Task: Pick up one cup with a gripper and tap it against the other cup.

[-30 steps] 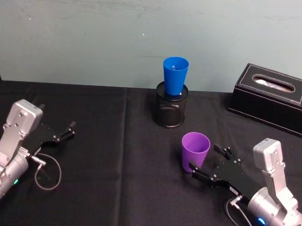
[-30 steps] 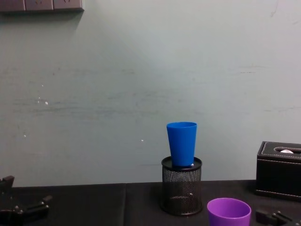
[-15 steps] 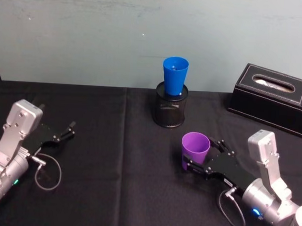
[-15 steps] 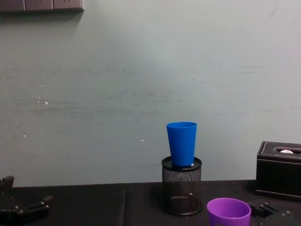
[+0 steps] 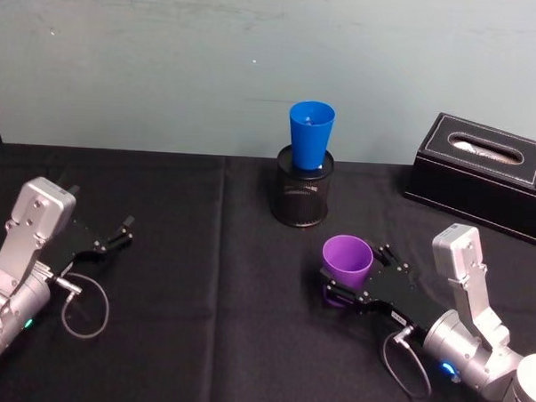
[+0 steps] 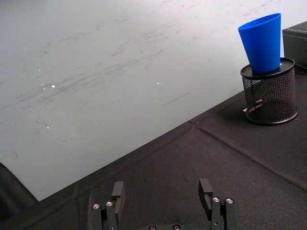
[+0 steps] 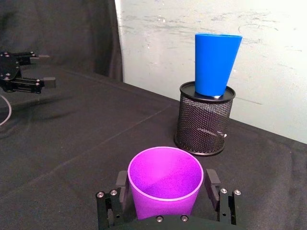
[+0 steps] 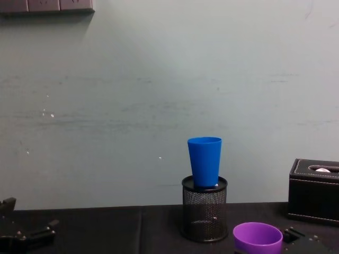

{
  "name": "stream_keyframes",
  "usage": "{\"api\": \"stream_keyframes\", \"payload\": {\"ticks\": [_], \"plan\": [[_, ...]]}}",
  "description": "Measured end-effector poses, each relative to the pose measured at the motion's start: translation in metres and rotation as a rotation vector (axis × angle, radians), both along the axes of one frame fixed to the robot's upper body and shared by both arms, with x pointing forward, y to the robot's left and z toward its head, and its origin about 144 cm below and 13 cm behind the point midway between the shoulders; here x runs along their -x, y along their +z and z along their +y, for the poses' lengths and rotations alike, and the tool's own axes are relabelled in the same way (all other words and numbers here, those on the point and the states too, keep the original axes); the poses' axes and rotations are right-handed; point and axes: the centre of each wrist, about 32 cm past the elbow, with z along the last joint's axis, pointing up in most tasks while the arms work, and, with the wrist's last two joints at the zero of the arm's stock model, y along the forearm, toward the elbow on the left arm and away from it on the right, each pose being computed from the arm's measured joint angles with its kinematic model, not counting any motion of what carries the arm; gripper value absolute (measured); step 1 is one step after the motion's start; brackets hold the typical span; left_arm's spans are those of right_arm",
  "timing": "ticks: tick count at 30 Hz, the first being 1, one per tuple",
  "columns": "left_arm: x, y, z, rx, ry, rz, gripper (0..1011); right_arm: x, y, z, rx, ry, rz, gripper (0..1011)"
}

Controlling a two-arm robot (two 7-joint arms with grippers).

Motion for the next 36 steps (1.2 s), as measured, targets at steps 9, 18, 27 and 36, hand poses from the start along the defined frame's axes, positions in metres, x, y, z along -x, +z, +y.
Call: {"api": "stream_keyframes", "payload": {"ticks": [9,18,27,36], "plan": [[0.0,0.0,0.0,0.0,0.0,0.0,1011,0.0009,0.0004,-0.0003,0.001,-0.002,-0.001,997],[0.0,0.0,0.0,0.0,0.0,0.0,1011,0.0013,0.0006,-0.0003,0.002,-0.004,-0.001,797],[0.0,0.0,0.0,0.0,0.0,0.0,1011,0.0016,0.0006,-0.0004,0.002,-0.004,-0.002,735],[0.0,0.0,0.0,0.0,0.0,0.0,1011,0.0018,0.0005,-0.0005,0.002,-0.005,-0.002,729]]}}
